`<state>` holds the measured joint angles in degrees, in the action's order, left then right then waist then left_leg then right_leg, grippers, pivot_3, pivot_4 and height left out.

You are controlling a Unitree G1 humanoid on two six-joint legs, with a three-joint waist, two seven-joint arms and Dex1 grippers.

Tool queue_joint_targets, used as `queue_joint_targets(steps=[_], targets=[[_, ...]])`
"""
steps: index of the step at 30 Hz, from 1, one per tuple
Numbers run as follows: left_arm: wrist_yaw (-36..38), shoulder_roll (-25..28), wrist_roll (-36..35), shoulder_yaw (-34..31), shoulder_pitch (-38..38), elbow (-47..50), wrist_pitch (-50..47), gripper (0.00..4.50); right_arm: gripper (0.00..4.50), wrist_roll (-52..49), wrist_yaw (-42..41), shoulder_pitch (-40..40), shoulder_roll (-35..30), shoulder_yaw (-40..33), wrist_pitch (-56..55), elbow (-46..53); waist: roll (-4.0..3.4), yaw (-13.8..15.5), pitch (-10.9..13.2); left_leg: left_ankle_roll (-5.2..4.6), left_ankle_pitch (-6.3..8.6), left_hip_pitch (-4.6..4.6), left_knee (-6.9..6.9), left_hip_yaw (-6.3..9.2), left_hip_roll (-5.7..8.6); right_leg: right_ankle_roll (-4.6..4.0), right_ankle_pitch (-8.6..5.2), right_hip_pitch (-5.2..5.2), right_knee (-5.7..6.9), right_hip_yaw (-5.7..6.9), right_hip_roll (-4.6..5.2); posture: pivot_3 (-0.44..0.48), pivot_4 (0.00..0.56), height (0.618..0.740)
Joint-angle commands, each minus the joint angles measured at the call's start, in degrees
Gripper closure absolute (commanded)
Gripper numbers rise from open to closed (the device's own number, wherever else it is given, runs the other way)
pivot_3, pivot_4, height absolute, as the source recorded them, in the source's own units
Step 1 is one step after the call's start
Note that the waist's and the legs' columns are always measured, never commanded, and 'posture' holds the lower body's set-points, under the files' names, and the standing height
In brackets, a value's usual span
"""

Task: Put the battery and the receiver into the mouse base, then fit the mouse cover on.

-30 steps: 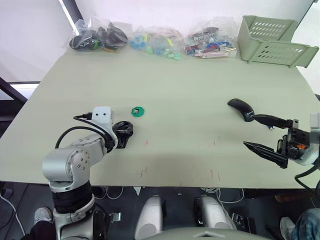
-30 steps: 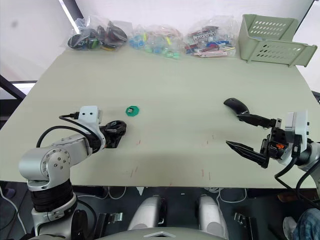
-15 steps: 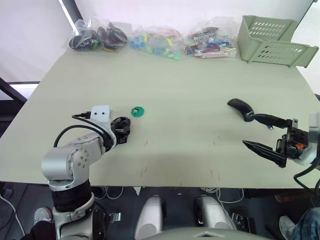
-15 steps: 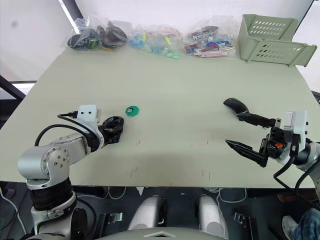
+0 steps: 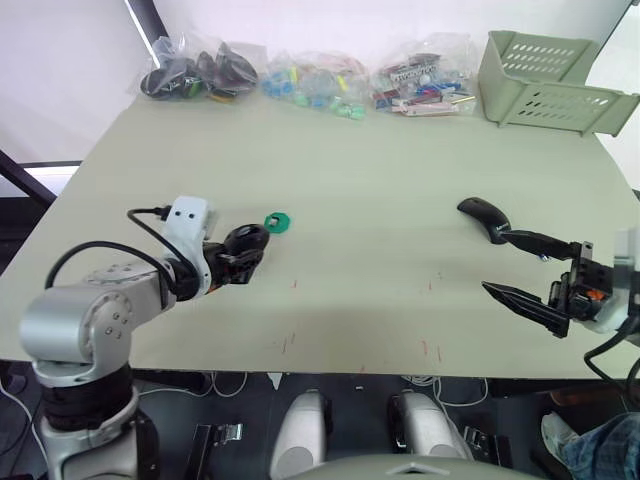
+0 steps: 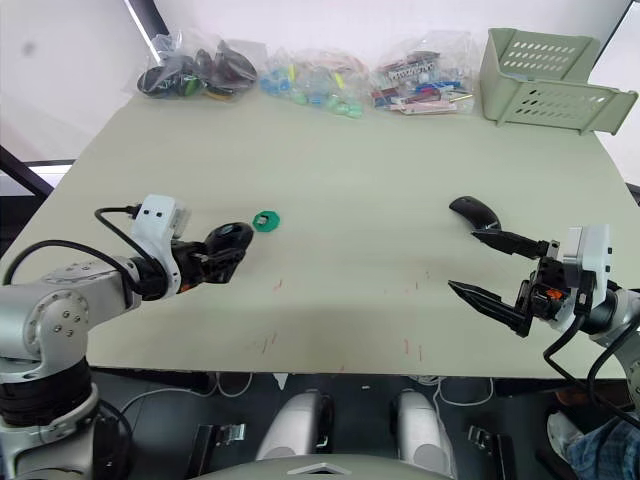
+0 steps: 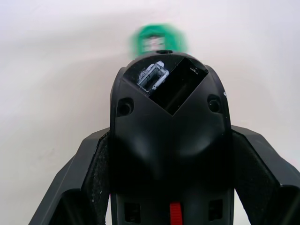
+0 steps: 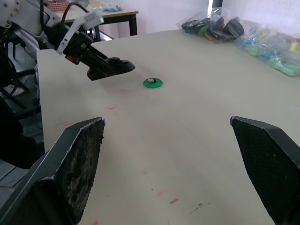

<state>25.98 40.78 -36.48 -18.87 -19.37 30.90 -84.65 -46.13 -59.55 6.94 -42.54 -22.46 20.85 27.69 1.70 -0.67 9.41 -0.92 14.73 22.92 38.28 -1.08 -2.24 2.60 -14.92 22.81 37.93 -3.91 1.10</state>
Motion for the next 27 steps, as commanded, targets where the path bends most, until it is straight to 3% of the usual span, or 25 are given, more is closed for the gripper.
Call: queue_joint_targets(steps=[1,8,14,19,22,27], targets=[[9.7,5.4,-4.17,4.24,-1.96,1.94,5.96,1.54,0.0,-0.1,0.33,0.68,0.46,-1.3,-1.47,2.1,0.0,-0.01,0.01,0.0,0.0,0.0,0.0,-0.01,0.0,0.0,0.0,0.0,0.0,0.0,0.0,0.0,0.15,0.74],[27.5,15.61,-1.06,21.37,-9.72,-2.95,20.59,1.54,0.0,0.2,0.81,5.7,0.65,-5.24,-2.31,4.81,-0.07,0.07,0.12,0.0,0.0,-0.01,0.0,-0.06,0.01,-0.02,-0.02,0.01,0.01,-0.01,-0.04,0.0,0.15,0.74],[39.83,15.61,10.34,40.84,-22.84,-11.05,31.28,1.54,0.0,-0.05,3.19,11.77,1.61,-8.83,-2.23,9.71,-0.1,0.17,0.21,-0.01,0.0,0.07,0.01,-0.22,0.05,0.0,-0.03,0.04,-0.05,0.02,-0.09,0.0,0.15,0.74],[44.35,6.17,20.47,53.34,-34.79,-22.38,37.46,1.54,0.0,1.66,4.71,20.9,2.99,-12.43,-2.01,15.63,-0.14,0.64,0.22,-0.02,0.0,0.26,0.06,-0.19,0.06,0.17,-0.12,0.17,-0.03,0.11,-0.16,0.0,0.15,0.74],[45.76,2.32,24.07,56.39,-37.96,-26.84,39.12,1.54,0.0,0.76,4.86,24.75,3.81,-14.75,-2.03,17.53,-0.13,0.12,0.22,-0.02,-0.01,0.86,0.21,-0.14,0.05,0.04,0.0,0.66,0.05,0.13,-0.17,0.0,0.15,0.74],[43.93,-4.94,28.99,60.02,-39.35,-32.07,41.84,1.54,0.0,1.29,2.9,31.62,6.04,-18.92,-3.76,18.89,-0.14,0.18,0.22,-0.03,-0.01,0.9,0.19,-0.08,0.06,0.03,-0.01,0.69,0.04,0.17,-0.17,0.0,0.15,0.74]])
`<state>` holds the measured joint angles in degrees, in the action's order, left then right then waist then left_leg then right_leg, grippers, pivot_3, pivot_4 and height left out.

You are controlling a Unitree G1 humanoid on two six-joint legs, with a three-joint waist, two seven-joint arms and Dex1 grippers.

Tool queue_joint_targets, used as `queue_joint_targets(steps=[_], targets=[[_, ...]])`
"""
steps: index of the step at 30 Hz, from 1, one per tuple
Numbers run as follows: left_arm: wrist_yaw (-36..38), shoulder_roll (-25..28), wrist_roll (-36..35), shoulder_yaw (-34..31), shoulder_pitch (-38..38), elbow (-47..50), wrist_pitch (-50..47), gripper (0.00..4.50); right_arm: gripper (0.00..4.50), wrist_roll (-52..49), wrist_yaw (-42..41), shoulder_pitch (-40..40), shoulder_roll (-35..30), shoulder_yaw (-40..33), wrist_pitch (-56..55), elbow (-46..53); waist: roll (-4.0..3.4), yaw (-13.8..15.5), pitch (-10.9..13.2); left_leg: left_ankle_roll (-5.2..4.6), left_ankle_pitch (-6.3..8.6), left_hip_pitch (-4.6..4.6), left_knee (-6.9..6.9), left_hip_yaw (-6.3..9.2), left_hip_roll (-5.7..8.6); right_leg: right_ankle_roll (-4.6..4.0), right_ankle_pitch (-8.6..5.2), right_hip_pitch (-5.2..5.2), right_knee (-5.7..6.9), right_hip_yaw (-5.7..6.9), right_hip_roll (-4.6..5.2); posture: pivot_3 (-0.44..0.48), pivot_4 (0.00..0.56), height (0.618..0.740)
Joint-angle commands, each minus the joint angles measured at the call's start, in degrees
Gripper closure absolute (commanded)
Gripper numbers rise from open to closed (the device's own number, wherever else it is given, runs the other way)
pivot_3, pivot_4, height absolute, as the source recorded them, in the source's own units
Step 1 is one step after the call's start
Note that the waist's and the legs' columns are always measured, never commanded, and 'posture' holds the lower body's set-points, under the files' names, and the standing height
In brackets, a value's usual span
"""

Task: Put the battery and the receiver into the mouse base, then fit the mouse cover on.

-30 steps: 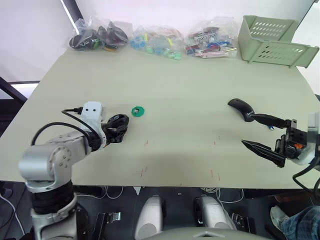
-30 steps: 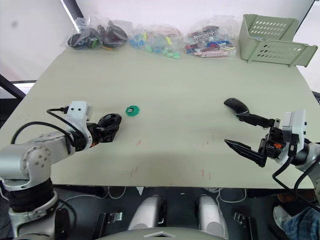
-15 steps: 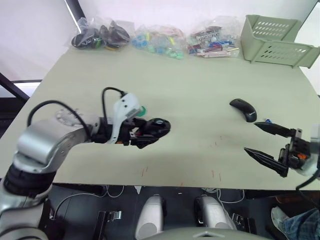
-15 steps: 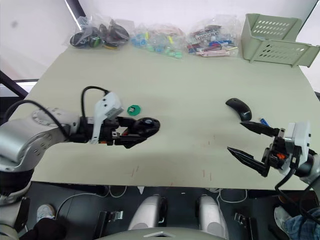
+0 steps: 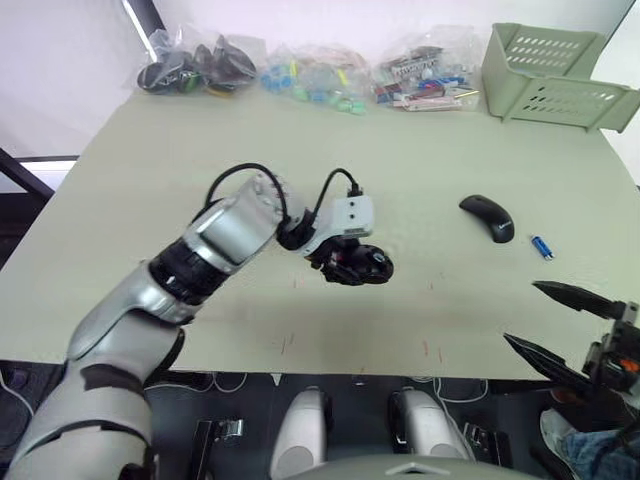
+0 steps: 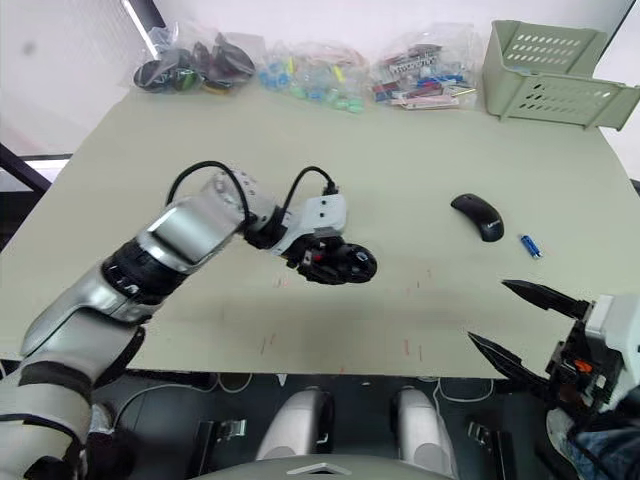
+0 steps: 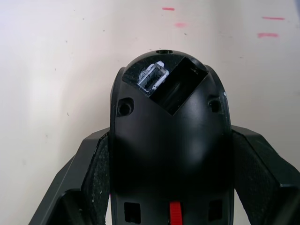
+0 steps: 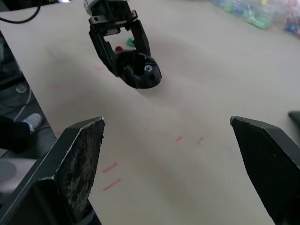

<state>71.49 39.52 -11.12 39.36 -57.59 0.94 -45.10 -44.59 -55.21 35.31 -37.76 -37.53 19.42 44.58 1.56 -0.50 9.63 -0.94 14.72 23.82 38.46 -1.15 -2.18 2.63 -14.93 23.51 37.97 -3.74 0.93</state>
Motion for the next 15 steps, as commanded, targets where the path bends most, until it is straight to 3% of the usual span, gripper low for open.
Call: queue_joint_targets(steps=[1,6,15], targets=[[-2.53,-5.58,4.72,2.35,-1.3,-2.81,2.24,1.54,0.0,-0.23,-1.48,4.18,1.67,-4.51,-2.57,2.15,0.0,-0.02,0.0,0.0,0.0,0.0,0.0,-0.01,0.0,0.0,-0.01,0.0,0.0,-0.01,0.0,0.0,0.15,0.74],[-4.72,-10.58,9.98,4.77,-0.54,-5.46,4.21,1.54,0.0,0.25,-2.32,7.15,2.51,-5.28,-3.71,1.82,0.0,-0.15,0.0,-0.01,0.0,-0.01,0.02,-0.02,0.0,0.03,-0.01,-0.01,0.01,-0.02,0.01,0.0,0.15,0.74],[-4.74,-11.43,14.19,5.78,3.3,-5.47,4.45,1.54,0.0,0.12,1.7,5.93,1.94,-6.29,-1.73,-0.23,-0.06,-0.17,-0.05,0.0,0.0,-0.07,0.03,0.0,-0.02,0.02,-0.01,-0.03,0.08,-0.02,-0.02,0.0,0.15,0.74]])
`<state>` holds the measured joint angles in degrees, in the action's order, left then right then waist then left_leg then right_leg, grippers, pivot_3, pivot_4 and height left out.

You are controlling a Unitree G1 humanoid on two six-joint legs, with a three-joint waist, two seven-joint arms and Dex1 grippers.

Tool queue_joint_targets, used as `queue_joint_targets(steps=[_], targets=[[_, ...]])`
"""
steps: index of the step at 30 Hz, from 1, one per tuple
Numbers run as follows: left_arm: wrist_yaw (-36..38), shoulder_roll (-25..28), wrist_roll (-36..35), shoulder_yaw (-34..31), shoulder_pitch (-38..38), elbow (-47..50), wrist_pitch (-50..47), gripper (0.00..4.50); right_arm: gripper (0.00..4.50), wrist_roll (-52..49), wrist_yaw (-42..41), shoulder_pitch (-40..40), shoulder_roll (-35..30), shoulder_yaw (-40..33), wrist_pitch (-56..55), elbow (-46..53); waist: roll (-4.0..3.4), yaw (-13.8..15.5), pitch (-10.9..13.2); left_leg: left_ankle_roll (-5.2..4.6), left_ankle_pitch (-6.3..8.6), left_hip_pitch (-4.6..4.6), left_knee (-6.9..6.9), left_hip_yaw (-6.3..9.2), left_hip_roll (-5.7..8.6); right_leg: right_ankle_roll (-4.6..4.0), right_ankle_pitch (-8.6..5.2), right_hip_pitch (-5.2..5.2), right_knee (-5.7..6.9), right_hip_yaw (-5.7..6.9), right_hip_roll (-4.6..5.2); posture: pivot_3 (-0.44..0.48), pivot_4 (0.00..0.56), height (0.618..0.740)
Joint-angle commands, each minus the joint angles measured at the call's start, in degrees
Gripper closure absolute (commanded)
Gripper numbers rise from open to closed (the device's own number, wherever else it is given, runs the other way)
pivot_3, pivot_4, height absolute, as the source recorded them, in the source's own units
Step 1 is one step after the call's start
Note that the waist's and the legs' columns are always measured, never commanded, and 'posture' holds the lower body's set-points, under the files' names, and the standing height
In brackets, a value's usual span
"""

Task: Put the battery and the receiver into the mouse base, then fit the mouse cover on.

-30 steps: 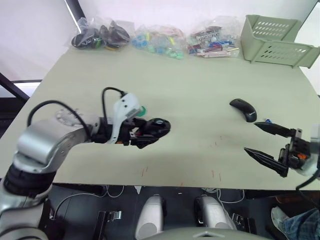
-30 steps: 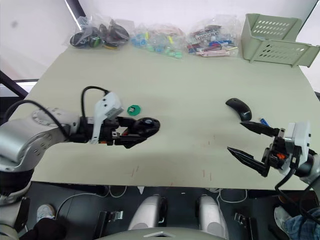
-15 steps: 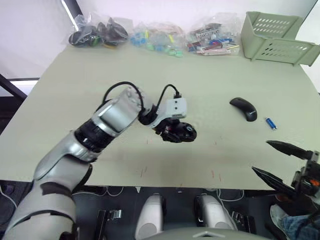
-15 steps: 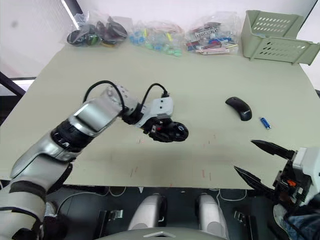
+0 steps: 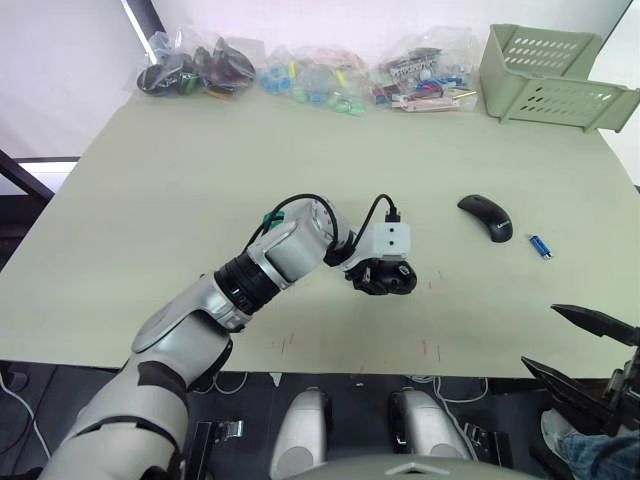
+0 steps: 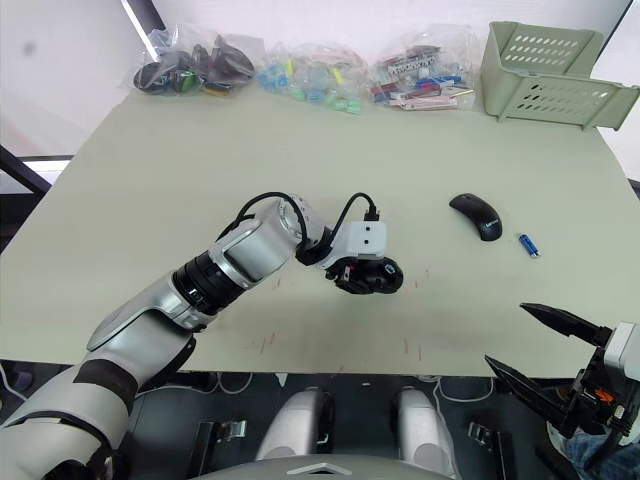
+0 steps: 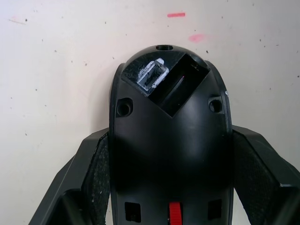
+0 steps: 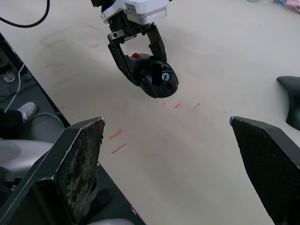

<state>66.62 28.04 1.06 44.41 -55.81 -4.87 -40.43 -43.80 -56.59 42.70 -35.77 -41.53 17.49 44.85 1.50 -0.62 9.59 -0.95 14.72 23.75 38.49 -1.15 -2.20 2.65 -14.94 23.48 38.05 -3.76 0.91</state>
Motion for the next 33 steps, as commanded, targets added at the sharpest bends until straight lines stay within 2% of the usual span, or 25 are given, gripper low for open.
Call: queue_joint_targets(steps=[1,5,7,12,16,20,26,29,33], targets=[[0.08,-0.11,2.23,0.75,1.81,0.34,-0.33,1.54,0.0,0.0,5.3,-2.6,-0.11,-1.99,0.97,-0.78,-0.01,-0.07,-0.02,0.0,0.0,-0.01,0.0,-0.01,0.0,0.0,0.0,0.0,0.0,-0.01,0.0,0.0,0.15,0.74],[0.11,-1.04,3.12,0.5,2.51,0.35,-0.79,1.54,0.0,7.29,17.6,-8.65,-5.3,2.02,11.56,-3.64,-0.19,-0.09,-0.17,0.0,0.0,-0.04,0.11,-0.03,0.0,0.0,0.01,-0.04,0.03,-0.03,0.0,0.0,0.15,0.74],[0.15,-1.56,3.62,0.37,2.71,0.42,-1.12,1.54,0.0,7.82,20.81,-11.5,-7.82,3.21,16.83,-5.33,-0.3,-0.02,-0.23,-0.01,-0.01,-0.04,0.18,-0.06,0.02,0.01,0.02,-0.06,0.03,-0.06,0.02,0.0,0.15,0.74],[0.23,-2.03,4.81,-0.21,3.41,0.3,-0.98,1.54,0.0,7.74,26.45,-31.07,-12.8,9.93,27.37,-21.69,-0.5,-0.09,-0.42,-0.01,-0.01,-0.06,0.26,-0.08,0.05,0.08,0.08,-0.14,0.02,-0.12,0.01,0.0,0.15,0.74],[0.03,-2.34,5.49,-0.59,3.96,0.14,-1.02,1.54,0.0,13.0,26.35,-43.97,-13.8,18.78,27.77,-35.54,-0.61,0.15,-0.47,-0.02,-0.01,-0.09,0.31,0.01,0.05,0.1,0.09,-0.22,0.03,-0.09,-0.04,0.0,0.15,0.74],[0.01,-2.66,5.8,-0.77,4.38,0.63,-1.53,1.54,0.0,17.04,27.54,-53.16,-12.32,23.44,25.93,-47.25,-0.78,0.2,-0.56,-0.06,0.01,-0.01,0.3,-0.01,0.07,0.1,0.09,-0.21,-0.03,-0.12,-0.03,0.0,0.15,0.74],[-0.19,-2.91,6.28,-0.99,4.72,1.06,-2.12,1.54,0.0,20.2,26.72,-58.74,-9.42,26.86,23.35,-55.42,-0.84,0.05,-0.59,-0.09,0.03,-0.04,0.32,-0.03,0.08,0.12,0.09,-0.22,0.0,-0.15,-0.02,0.0,0.15,0.74],[-0.33,-3.11,6.55,-1.27,4.91,1.11,-2.6,1.54,0.81,21.28,25.99,-58.85,-8.45,27.31,21.8,-56.77,-0.86,-0.08,-0.62,-0.09,0.03,-0.04,0.32,-0.05,0.09,0.14,0.11,-0.22,0.0,-0.17,-0.02,0.0,0.15,0.74],[-0.12,-2.98,6.77,-1.6,5.22,1.38,-2.91,1.54,2.7,22.02,25.51,-57.92,-7.57,27.16,21.37,-55.81,-0.87,-0.13,-0.63,-0.09,0.03,-0.05,0.39,-0.05,0.08,0.17,0.13,-0.23,0.03,-0.18,-0.02,0.0,0.15,0.74]])
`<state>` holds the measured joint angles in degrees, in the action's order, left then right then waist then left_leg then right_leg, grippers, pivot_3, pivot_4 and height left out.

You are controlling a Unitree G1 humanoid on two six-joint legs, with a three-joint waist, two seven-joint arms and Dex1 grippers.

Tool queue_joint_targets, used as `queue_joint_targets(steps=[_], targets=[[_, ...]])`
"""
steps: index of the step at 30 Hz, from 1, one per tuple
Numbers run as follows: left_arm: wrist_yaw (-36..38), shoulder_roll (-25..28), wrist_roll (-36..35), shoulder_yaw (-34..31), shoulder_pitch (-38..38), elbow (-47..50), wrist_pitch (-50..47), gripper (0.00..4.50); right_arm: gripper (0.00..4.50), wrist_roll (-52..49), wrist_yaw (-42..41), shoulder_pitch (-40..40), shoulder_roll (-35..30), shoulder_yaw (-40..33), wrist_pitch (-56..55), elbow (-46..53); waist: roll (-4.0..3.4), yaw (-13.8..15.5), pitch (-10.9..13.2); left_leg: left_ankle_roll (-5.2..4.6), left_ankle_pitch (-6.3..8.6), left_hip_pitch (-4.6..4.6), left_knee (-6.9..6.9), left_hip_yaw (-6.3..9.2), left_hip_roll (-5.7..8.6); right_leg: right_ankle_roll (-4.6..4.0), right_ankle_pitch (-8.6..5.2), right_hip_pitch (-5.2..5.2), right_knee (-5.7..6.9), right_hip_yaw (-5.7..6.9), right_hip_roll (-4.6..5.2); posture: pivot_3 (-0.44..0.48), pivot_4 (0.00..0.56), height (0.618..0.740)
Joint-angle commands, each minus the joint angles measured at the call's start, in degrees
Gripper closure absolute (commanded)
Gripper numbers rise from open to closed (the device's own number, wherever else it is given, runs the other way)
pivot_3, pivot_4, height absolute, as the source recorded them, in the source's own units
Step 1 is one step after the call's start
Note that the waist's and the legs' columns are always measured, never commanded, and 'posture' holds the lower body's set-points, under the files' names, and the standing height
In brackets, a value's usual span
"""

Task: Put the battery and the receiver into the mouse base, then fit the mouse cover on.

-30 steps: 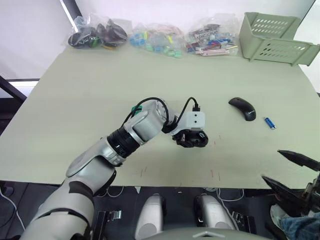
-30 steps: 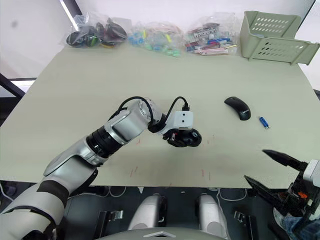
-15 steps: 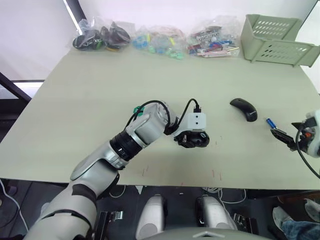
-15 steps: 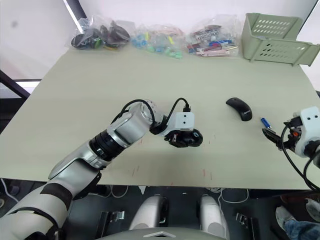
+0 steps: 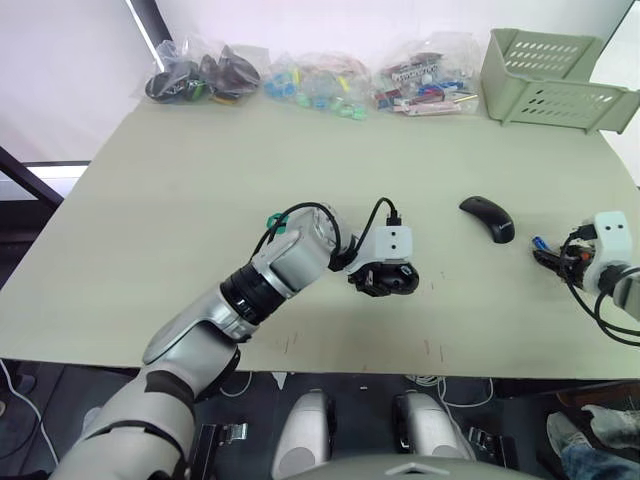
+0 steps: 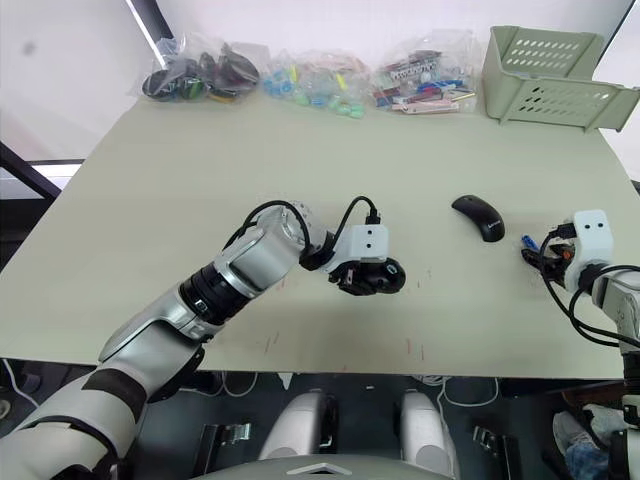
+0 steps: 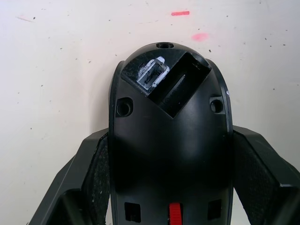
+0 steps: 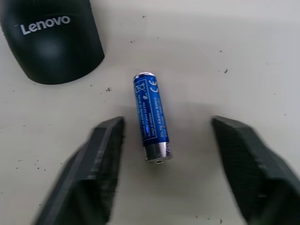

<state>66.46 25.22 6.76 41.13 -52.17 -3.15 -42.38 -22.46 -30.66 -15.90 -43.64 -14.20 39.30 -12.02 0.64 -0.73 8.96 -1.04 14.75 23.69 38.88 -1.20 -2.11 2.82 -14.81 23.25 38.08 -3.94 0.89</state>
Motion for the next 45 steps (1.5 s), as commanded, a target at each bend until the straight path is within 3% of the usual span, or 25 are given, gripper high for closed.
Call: queue_joint_targets(steps=[1,4,12,14,16,18,20,21,25,29,34,40,45], targets=[[0.06,-0.14,1.12,1.61,1.64,-0.32,-0.99,1.54,3.19,0.7,-0.6,1.28,0.38,-0.37,-0.5,1.95,-0.01,-0.02,-0.01,0.0,0.0,-0.02,0.01,0.0,0.0,0.0,0.0,-0.01,0.01,0.0,0.0,0.0,0.15,0.74],[0.04,-0.28,1.2,1.51,1.68,-0.38,-1.12,1.54,4.4,0.61,-0.92,3.39,0.32,-1.12,-0.36,4.84,-0.04,0.05,-0.05,0.0,0.0,-0.02,0.02,0.01,0.0,0.0,0.01,-0.02,0.03,0.0,0.0,0.0,0.15,0.74],[0.03,-0.8,1.38,1.4,1.74,-0.42,-1.29,1.54,4.41,1.27,-1.09,10.42,-1.48,-3.98,-2.27,16.5,-0.11,0.16,-0.1,0.0,0.0,0.01,0.03,0.04,0.01,0.01,0.0,-0.03,0.02,0.02,0.0,0.0,0.15,0.74],[0.11,-0.75,1.41,1.29,1.66,-0.35,-1.37,1.54,4.41,-2.03,-1.97,12.1,-3.14,-5.96,3.02,25.38,-0.15,0.02,-0.12,0.0,0.0,0.0,0.03,0.02,0.0,0.01,0.0,-0.03,0.02,0.0,0.0,0.0,0.15,0.74],[0.23,-0.61,1.68,1.3,1.57,-0.44,-1.2,1.54,4.41,-10.47,-5.02,12.03,-7.32,-7.22,15.9,35.07,-0.4,-0.03,-0.14,0.0,0.0,0.0,0.05,0.0,0.01,0.02,0.01,-0.02,0.04,-0.03,0.0,0.0,0.15,0.74],[0.45,-0.59,1.97,1.47,1.42,-0.74,-0.87,1.54,4.41,-15.35,-7.13,10.64,-15.99,-5.56,28.42,43.73,-0.56,-0.1,-0.16,0.0,0.0,0.0,0.1,0.04,0.01,0.02,0.01,-0.02,0.09,-0.05,-0.01,0.0,0.15,0.74],[0.58,-0.58,2.17,1.55,1.36,-0.96,-0.62,1.54,4.41,-20.58,-8.04,8.1,-18.69,-5.87,34.7,47.25,-0.5,-0.06,-0.16,0.0,0.0,-0.01,0.14,0.1,0.0,0.02,0.01,-0.03,0.12,0.0,-0.02,0.0,0.15,0.74],[0.64,-0.58,2.24,1.56,1.34,-1.05,-0.54,1.54,4.41,-23.79,-8.17,5.47,-18.21,-6.18,37.48,47.62,0.0,-0.01,-0.29,0.0,0.0,-0.01,0.14,0.13,-0.01,0.01,0.0,-0.03,0.12,0.05,-0.02,0.0,0.15,0.74],[0.97,-0.85,2.52,1.6,1.11,-1.57,-0.28,1.54,4.41,-28.73,-5.03,-10.24,-14.43,2.16,50.49,47.64,0.12,-0.16,-0.31,0.0,0.0,-0.02,0.25,0.21,-0.1,0.01,0.01,-0.06,0.1,0.05,-0.1,0.0,0.15,0.74],[1.36,-1.36,2.84,1.69,0.99,-1.78,-0.38,1.54,4.41,-33.37,2.87,-21.16,-8.26,11.15,53.2,39.73,0.17,-0.04,-0.31,-0.03,0.01,0.02,0.3,0.13,-0.04,0.04,0.04,-0.03,0.07,-0.04,-0.02,0.0,0.15,0.74],[1.98,-1.11,3.11,1.86,1.11,-1.71,-0.56,1.54,4.41,-42.87,14.03,-28.12,-3.98,20.81,53.2,27.95,0.16,0.13,-0.32,-0.17,0.09,0.15,0.27,0.07,-0.03,0.02,0.03,0.01,0.05,0.05,0.03,0.0,0.15,0.74],[2.3,-0.88,3.34,1.89,1.37,-1.6,-0.69,1.54,4.41,-52.31,24.22,-35.25,-0.49,25.94,53.2,17.18,0.15,-0.07,-0.32,-0.26,0.14,0.14,0.24,0.08,-0.05,0.03,0.04,0.04,0.0,-0.02,0.04,0.0,0.15,0.74],[2.06,-0.96,3.36,1.85,1.61,-1.37,-1.2,1.54,4.41,-59.24,29.05,-36.49,-0.23,28.32,53.2,14.35,0.15,-0.09,-0.32,-0.27,0.15,0.15,0.24,0.07,-0.05,0.03,0.04,0.04,0.0,0.0,0.04,0.0,0.15,0.74]])
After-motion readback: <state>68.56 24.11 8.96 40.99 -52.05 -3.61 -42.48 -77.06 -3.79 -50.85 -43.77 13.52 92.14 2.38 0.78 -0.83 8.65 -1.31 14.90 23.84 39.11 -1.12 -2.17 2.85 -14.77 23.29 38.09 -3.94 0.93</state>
